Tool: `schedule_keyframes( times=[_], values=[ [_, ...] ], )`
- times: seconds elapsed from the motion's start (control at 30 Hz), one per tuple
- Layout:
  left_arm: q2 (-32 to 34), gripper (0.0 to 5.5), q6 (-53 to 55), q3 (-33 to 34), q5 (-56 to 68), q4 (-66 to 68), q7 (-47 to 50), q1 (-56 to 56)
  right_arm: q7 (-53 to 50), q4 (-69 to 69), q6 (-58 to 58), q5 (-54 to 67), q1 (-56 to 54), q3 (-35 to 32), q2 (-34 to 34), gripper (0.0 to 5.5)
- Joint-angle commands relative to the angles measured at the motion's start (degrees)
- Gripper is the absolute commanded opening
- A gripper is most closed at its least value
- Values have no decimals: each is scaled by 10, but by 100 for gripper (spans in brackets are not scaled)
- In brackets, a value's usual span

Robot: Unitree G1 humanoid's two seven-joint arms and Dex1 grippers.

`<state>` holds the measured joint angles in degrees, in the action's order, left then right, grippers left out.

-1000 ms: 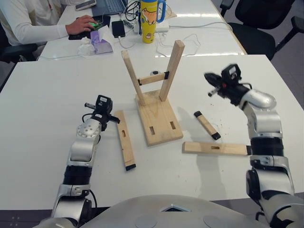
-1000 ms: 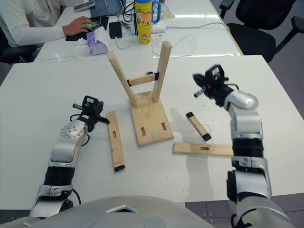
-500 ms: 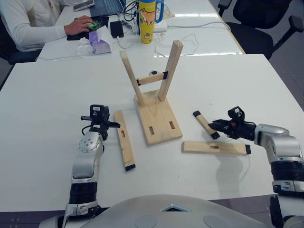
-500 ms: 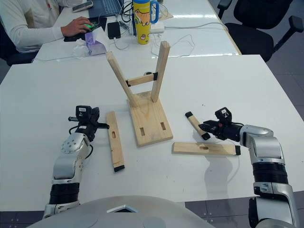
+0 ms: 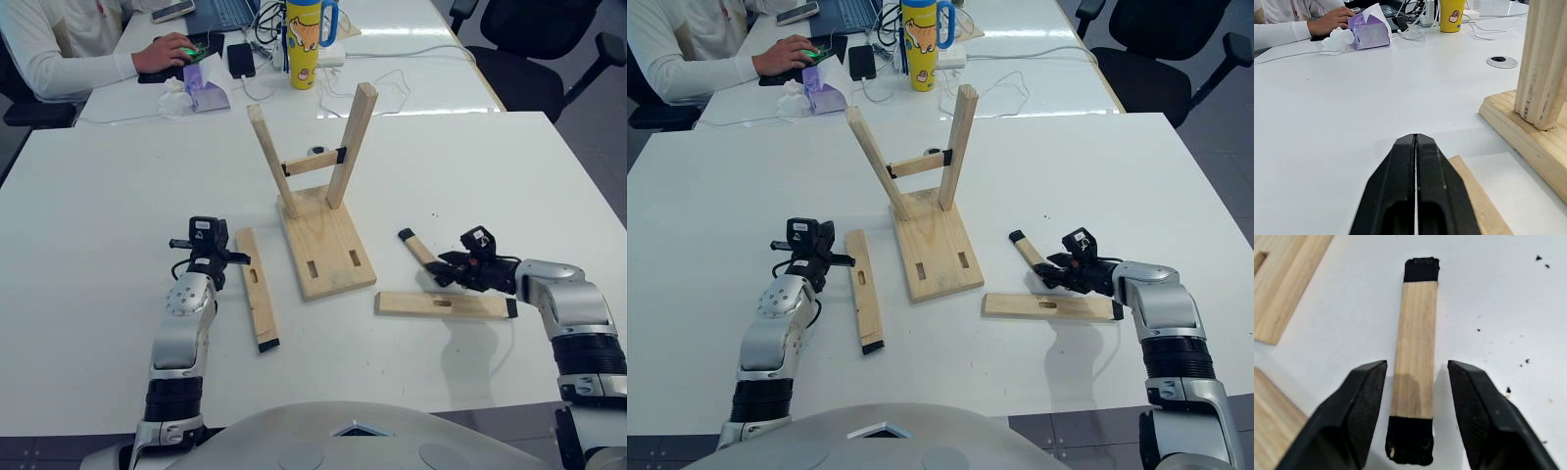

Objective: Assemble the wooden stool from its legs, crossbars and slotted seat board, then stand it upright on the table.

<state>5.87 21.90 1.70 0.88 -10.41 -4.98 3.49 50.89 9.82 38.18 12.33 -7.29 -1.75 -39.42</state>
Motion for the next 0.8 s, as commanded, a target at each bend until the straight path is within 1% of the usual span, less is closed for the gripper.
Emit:
schedule_keyframes(
  times=[0.03,0.2,0.3,0.4,0.6,0.73,0.8],
  values=[
    [1,0,-4,0,-2,4,4,-7,-4,4,-13,-14,8,18,-8,231],
    [0,0,-4,-1,-2,2,6,-7,-5,1,-33,-32,19,40,-11,231],
    [1,0,-3,-2,-3,-1,6,-5,-13,0,-37,-36,22,39,-4,191],
    [2,0,-2,-3,-3,-4,6,-4,-34,5,-35,-32,8,29,9,133],
    [4,0,8,3,16,-15,-9,-9,-76,-1,-58,-11,-20,0,51,131],
    [-8,0,37,35,92,-36,-40,-23,-131,-10,-106,5,-35,-51,86,131],
    [-8,0,51,53,137,-58,-56,-37,-152,-8,-141,21,-64,-75,105,131]
  ],
)
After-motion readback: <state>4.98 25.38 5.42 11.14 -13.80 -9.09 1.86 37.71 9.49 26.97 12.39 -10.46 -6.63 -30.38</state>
